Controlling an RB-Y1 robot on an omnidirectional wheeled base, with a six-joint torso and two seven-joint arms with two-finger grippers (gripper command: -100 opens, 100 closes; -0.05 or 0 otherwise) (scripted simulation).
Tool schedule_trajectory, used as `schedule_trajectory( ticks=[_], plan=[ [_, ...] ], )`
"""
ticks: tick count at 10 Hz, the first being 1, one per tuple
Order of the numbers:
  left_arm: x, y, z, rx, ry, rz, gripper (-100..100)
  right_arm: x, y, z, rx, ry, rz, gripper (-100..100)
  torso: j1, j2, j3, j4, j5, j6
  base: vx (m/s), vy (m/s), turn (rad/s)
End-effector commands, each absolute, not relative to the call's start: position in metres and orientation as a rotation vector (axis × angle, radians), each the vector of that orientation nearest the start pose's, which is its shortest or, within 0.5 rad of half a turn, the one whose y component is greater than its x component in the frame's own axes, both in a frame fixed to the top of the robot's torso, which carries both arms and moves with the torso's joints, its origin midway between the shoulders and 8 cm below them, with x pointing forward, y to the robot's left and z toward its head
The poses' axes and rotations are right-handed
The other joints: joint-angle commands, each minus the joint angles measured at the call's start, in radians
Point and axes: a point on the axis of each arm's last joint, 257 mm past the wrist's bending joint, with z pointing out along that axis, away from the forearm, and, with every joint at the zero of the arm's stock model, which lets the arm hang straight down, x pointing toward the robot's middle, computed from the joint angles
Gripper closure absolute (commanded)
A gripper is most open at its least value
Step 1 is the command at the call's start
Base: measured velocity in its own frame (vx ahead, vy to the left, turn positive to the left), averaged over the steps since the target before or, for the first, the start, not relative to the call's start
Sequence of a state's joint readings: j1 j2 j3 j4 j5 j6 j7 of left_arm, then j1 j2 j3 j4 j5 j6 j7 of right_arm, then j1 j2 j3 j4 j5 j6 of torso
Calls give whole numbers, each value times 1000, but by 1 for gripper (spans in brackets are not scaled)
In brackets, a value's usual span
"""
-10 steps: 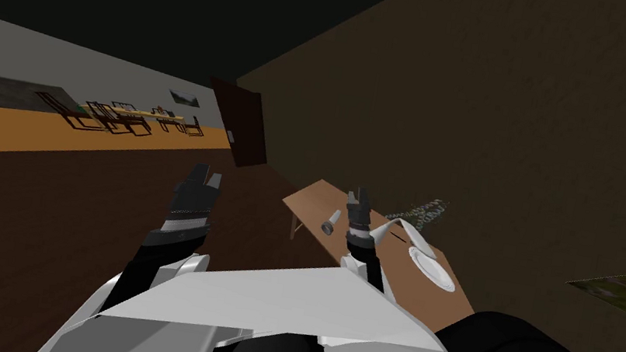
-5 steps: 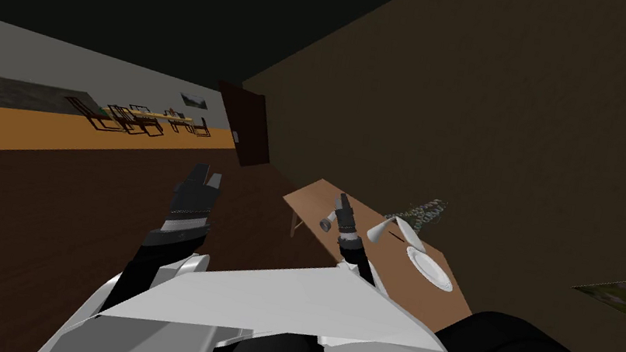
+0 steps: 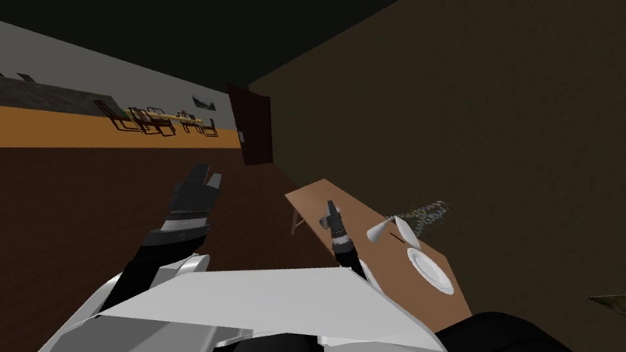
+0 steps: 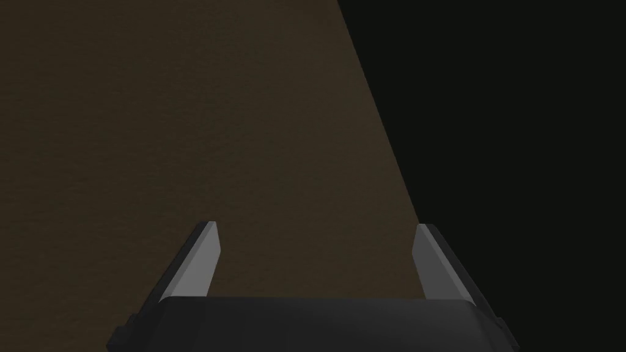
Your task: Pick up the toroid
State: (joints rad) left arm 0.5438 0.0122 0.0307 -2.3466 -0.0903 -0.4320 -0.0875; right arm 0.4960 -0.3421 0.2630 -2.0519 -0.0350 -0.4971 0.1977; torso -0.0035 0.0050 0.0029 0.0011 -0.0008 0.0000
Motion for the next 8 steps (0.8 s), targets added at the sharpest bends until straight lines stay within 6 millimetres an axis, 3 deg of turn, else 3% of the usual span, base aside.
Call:
schedule_trajectory(
  ticks=[1, 2, 3, 5, 6, 7, 8],
  plan=[
    [339, 282, 27, -586, 720, -1106, 0, 366, -177, -130, 529, 1189, 1303, -100, 0, 0, 0, 0, 0, 0, -51, -38, 45],
    [339, 282, 27, -586, 720, -1105, 0, 363, -167, -151, 510, 1262, 1305, -100, 0, -1, -1, 0, 0, 0, -43, -32, 112],
    [339, 282, 27, -586, 720, -1106, 0, 363, -168, -158, 519, 1276, 1297, -100, 1, -2, -1, 0, 0, 0, -33, -28, 43],
    [339, 282, 27, -586, 720, -1106, 0, 353, -155, -209, 491, 1432, 1282, -100, 1, -3, -2, -1, 0, 0, -53, -34, 121],
    [339, 282, 27, -586, 720, -1106, 0, 351, -158, -219, 489, 1461, 1268, -100, 0, -1, -1, 0, 0, 0, -59, -27, 81],
    [339, 282, 27, -586, 720, -1105, 0, 342, -155, -248, 475, 1545, 1251, -100, 1, -2, -1, 0, 0, 0, -57, -25, 121],
    [339, 282, 27, -586, 720, -1106, 0, 341, -157, -251, 469, 1557, 1244, -100, 1, -2, -1, 0, 0, 0, -37, -20, 64]
  ],
)
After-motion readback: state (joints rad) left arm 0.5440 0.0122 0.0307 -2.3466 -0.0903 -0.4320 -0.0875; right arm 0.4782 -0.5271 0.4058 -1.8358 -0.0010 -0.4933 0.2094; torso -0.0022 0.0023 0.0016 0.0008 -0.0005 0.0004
